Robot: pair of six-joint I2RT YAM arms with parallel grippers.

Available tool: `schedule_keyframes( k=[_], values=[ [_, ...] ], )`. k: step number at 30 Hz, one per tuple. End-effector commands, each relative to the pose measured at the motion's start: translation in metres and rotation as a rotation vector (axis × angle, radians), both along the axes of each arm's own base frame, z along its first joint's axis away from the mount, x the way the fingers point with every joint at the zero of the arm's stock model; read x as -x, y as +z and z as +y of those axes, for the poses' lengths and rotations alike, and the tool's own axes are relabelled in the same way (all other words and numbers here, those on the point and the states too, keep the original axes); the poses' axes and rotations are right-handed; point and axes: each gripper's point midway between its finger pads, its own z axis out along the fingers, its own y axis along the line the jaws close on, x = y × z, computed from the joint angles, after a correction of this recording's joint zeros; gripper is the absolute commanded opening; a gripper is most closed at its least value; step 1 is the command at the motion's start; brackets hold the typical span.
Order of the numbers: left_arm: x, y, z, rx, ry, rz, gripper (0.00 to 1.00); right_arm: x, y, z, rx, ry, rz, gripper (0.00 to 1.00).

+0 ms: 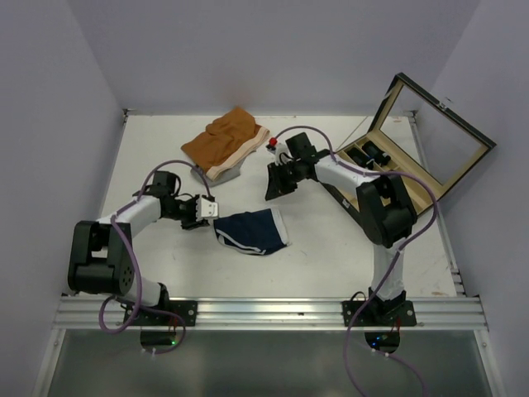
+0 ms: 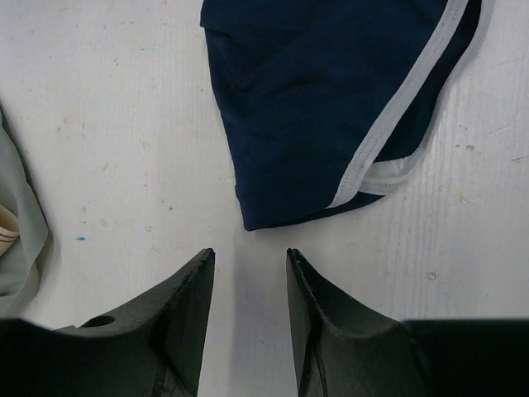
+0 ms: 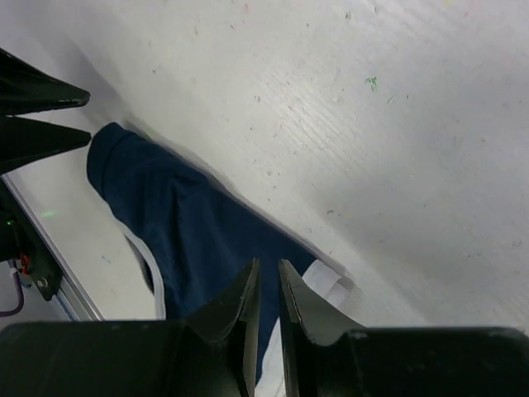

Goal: Roll the underwear
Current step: Fold the underwear

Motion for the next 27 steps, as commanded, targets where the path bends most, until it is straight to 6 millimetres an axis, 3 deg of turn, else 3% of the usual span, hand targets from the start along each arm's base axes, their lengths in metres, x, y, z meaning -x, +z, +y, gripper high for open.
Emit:
schedule_keyframes(
  k=[1, 9, 15, 16, 19, 27],
  values=[
    [-0.014, 0.007, -0.011, 0.019, -0.068, -0.092, 0.44, 0.007, -0.015, -0.003, 0.065, 0.040, 0.005, 0.18],
    [-0.017, 0.004, -0.022, -0.006, -0.096, -0.083, 0.41, 0.007, -0.033, -0.017, 0.118, 0.029, 0.011, 0.18],
    [-0.019, -0.004, -0.029, -0.041, -0.092, -0.052, 0.27, 0.010, -0.041, -0.022, 0.137, 0.041, 0.020, 0.17],
    [-0.019, -0.005, -0.029, -0.046, -0.093, -0.045, 0.21, 0.010, -0.042, -0.023, 0.144, 0.041, 0.018, 0.16],
    [-0.014, -0.009, -0.027, -0.069, -0.091, -0.014, 0.10, 0.011, -0.047, -0.029, 0.172, 0.042, 0.012, 0.13],
    [0.004, -0.006, -0.005, -0.166, -0.047, -0.078, 0.00, 0.019, -0.063, -0.043, 0.245, 0.055, 0.036, 0.06]
  ],
)
